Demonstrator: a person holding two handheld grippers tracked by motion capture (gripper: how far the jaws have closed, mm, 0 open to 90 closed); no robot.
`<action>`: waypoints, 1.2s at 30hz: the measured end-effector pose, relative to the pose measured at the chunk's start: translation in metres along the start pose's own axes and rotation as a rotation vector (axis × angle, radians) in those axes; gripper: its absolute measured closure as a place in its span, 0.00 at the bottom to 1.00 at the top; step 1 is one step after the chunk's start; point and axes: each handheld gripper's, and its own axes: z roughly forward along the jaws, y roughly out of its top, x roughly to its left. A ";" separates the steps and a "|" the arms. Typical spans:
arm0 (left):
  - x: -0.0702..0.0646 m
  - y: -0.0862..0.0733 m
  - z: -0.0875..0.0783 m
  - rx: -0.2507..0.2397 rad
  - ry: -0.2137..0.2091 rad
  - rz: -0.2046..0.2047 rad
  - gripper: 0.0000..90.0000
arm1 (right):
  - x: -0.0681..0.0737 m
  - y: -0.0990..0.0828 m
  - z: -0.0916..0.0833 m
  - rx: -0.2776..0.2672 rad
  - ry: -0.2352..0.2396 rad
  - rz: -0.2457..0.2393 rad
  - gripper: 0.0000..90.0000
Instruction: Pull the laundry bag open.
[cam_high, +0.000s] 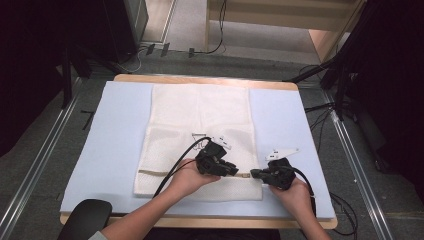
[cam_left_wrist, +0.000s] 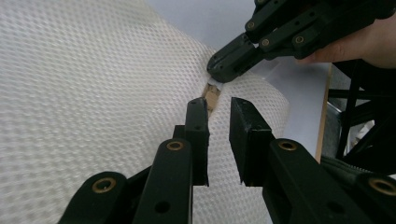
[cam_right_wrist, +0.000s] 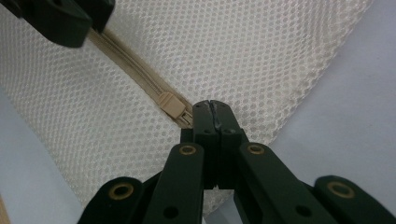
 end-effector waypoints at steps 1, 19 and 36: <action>0.000 0.000 0.000 0.000 0.000 0.000 0.88 | 0.000 0.000 0.000 0.000 0.000 0.000 1.00; 0.003 -0.002 0.042 0.042 0.009 -0.037 0.89 | 0.001 0.000 0.000 -0.002 -0.008 -0.007 1.00; 0.000 0.004 0.056 0.015 -0.010 -0.048 0.97 | -0.002 -0.005 0.000 -0.034 0.018 0.009 1.00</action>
